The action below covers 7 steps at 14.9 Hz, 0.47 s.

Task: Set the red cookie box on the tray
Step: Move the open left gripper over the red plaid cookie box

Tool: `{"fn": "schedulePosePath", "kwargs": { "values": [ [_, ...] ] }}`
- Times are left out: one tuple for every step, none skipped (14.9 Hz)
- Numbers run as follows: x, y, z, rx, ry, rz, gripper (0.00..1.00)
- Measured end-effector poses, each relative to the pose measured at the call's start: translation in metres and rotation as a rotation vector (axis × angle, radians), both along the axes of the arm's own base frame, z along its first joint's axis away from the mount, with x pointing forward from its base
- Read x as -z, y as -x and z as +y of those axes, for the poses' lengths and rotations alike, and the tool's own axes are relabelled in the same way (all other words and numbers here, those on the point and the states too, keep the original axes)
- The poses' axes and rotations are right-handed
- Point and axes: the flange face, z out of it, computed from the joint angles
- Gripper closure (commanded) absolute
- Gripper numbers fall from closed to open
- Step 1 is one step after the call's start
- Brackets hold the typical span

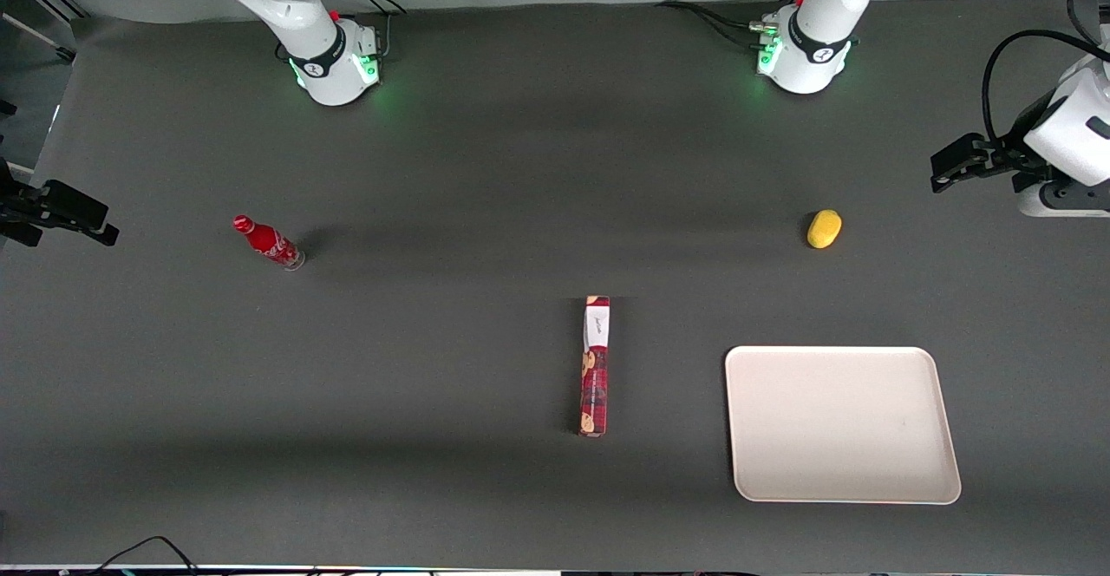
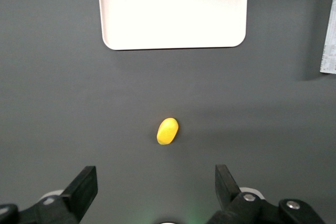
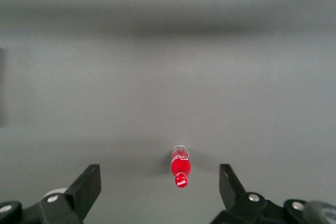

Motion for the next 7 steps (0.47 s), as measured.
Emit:
{"fn": "schedulePosePath", "kwargs": {
  "values": [
    [0.001,0.000,-0.006,0.009,0.011,0.002,0.00],
    [0.004,-0.001,-0.016,0.022,0.031,0.009,0.00],
    [0.008,-0.003,-0.027,0.036,0.053,0.017,0.00],
    [0.014,-0.007,-0.039,0.051,0.069,0.022,0.00],
    [0.019,-0.012,-0.051,0.068,0.075,0.021,0.00],
    [0.024,-0.017,-0.066,0.080,0.078,0.024,0.00],
    [0.030,-0.022,-0.083,0.082,0.080,0.028,0.00]
  ]
}}
